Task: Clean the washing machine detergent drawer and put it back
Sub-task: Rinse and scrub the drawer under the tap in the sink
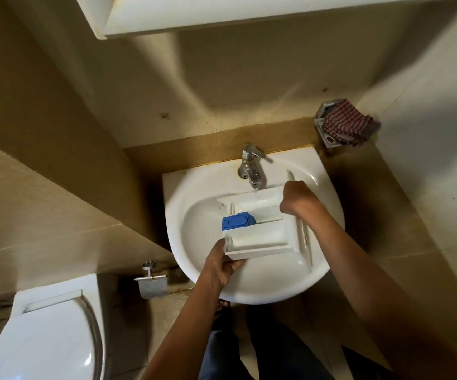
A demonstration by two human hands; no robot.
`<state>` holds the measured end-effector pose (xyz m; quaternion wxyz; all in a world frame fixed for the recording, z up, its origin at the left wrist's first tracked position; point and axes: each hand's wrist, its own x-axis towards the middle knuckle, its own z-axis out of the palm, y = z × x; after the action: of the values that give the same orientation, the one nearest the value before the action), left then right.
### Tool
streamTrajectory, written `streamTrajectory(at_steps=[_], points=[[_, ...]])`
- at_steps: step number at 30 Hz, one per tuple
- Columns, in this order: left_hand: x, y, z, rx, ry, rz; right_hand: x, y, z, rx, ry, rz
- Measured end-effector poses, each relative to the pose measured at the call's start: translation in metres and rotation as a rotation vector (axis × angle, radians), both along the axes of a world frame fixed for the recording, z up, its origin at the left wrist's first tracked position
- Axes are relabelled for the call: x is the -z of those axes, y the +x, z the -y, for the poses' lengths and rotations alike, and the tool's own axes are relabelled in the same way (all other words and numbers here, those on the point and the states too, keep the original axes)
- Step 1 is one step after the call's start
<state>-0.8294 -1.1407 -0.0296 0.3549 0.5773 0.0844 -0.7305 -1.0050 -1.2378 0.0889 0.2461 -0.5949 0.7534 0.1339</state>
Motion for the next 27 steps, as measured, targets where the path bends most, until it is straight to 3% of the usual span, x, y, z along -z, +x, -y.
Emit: streamTrajectory(at_steps=[9, 17, 23, 25, 27], points=[[-0.002, 0.003, -0.013, -0.044, -0.085, 0.097, 0.03, -0.027, -0.002, 0.233, -0.101, 0.371], [-0.004, 0.007, -0.015, -0.066, -0.094, 0.103, 0.061, -0.037, -0.001, 0.288, -0.113, 0.511], [0.0, 0.002, -0.022, -0.13, -0.116, 0.159, 0.083, -0.047, -0.011, 0.42, -0.101, 0.727], [0.0, -0.001, -0.023, -0.144, -0.127, 0.17, 0.084, -0.044, -0.014, 0.383, -0.25, 0.632], [-0.001, -0.003, -0.022, -0.161, -0.131, 0.176, 0.082, -0.034, -0.016, 0.34, -0.563, 0.541]])
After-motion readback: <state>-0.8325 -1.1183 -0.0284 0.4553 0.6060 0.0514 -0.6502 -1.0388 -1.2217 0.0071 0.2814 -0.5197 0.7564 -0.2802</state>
